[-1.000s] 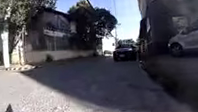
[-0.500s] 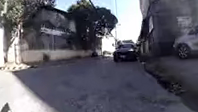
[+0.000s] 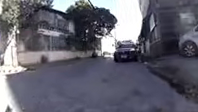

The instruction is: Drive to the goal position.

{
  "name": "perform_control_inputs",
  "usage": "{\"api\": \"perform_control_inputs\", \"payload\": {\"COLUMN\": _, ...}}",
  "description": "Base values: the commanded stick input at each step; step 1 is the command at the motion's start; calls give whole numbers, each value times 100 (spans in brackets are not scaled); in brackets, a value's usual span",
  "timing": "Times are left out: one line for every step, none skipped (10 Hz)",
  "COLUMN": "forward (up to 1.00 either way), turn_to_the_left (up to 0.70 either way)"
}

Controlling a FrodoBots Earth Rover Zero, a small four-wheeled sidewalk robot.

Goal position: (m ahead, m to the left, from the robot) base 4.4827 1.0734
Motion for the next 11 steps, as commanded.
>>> {"api": "perform_control_inputs", "payload": {"forward": 96, "turn_to_the_left": -1}}
{"api": "perform_control_inputs", "payload": {"forward": 96, "turn_to_the_left": -1}}
{"api": "perform_control_inputs", "payload": {"forward": 96, "turn_to_the_left": -1}}
{"api": "perform_control_inputs", "payload": {"forward": 96, "turn_to_the_left": -1}}
{"api": "perform_control_inputs", "payload": {"forward": 96, "turn_to_the_left": -1}}
{"api": "perform_control_inputs", "payload": {"forward": 96, "turn_to_the_left": -1}}
{"api": "perform_control_inputs", "payload": {"forward": 96, "turn_to_the_left": -1}}
{"api": "perform_control_inputs", "payload": {"forward": 96, "turn_to_the_left": -1}}
{"api": "perform_control_inputs", "payload": {"forward": 96, "turn_to_the_left": -1}}
{"api": "perform_control_inputs", "payload": {"forward": 96, "turn_to_the_left": -1}}
{"api": "perform_control_inputs", "payload": {"forward": 97, "turn_to_the_left": -1}}
